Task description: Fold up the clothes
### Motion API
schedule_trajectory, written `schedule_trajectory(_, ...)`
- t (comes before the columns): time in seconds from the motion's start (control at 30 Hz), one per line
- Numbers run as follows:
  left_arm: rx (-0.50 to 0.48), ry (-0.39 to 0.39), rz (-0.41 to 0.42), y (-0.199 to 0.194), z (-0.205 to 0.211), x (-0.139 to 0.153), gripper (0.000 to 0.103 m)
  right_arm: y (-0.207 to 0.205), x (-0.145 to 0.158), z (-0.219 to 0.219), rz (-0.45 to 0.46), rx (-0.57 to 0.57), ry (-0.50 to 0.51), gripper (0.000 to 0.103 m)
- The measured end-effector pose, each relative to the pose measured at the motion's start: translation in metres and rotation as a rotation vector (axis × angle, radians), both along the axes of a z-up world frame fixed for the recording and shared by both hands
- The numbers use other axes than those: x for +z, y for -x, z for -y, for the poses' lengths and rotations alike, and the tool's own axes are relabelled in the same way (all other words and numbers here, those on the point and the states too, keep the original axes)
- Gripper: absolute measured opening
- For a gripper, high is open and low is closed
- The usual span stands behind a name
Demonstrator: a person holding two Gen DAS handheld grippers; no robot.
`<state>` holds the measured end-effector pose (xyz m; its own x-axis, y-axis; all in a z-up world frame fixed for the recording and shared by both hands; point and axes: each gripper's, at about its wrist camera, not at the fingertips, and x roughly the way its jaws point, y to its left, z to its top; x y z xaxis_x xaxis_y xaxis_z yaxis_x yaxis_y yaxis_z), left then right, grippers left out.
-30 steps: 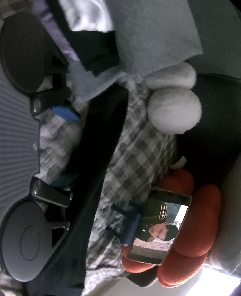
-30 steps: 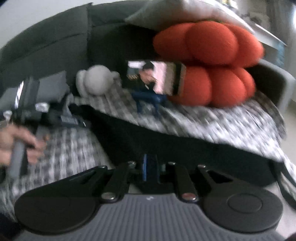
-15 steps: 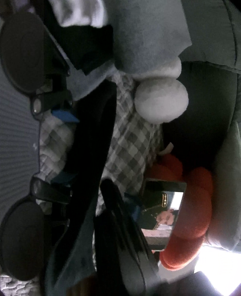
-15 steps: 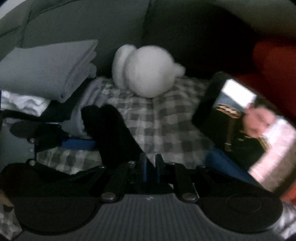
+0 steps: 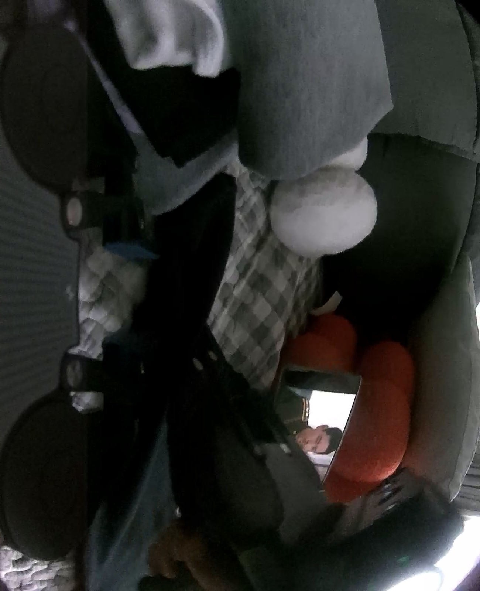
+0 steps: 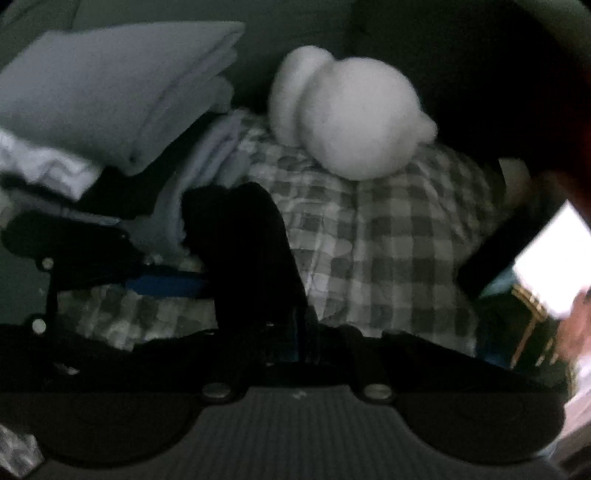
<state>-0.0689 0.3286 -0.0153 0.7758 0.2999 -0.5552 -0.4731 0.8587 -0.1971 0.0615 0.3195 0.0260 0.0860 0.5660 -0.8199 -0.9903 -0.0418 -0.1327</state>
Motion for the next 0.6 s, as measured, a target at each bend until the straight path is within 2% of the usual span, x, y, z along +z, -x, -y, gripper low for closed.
schedule_trajectory(0.07, 0.002, 0.007, 0.003, 0.001, 0.000, 0.000, 0.018, 0.002, 0.008, -0.004, 0.068, 0.000, -0.009, 0.005)
schedule_trajectory(0.13, 0.000, 0.016, 0.006, 0.001, -0.001, 0.000, 0.015, -0.001, 0.016, -0.007, 0.156, -0.048, -0.052, 0.004)
schedule_trajectory(0.2, 0.003, 0.010, 0.002, 0.001, 0.001, 0.001, 0.015, -0.004, 0.018, -0.010, 0.196, -0.091, -0.079, 0.004)
schedule_trajectory(0.33, 0.020, 0.019, -0.009, 0.003, 0.000, 0.003, 0.015, -0.005, -0.003, -0.013, 0.237, -0.109, -0.044, 0.004)
schedule_trajectory(0.43, 0.061, 0.019, -0.024, 0.006, -0.002, 0.006, 0.015, -0.009, -0.013, -0.009, 0.248, -0.163, -0.060, 0.004)
schedule_trajectory(0.5, 0.076, 0.017, -0.018, 0.009, -0.003, 0.010, 0.015, -0.009, -0.009, -0.003, 0.241, -0.199, -0.097, 0.004)
schedule_trajectory(0.6, 0.098, 0.026, -0.004, 0.014, -0.005, 0.016, 0.015, -0.005, 0.008, 0.014, 0.192, -0.230, -0.182, 0.010)
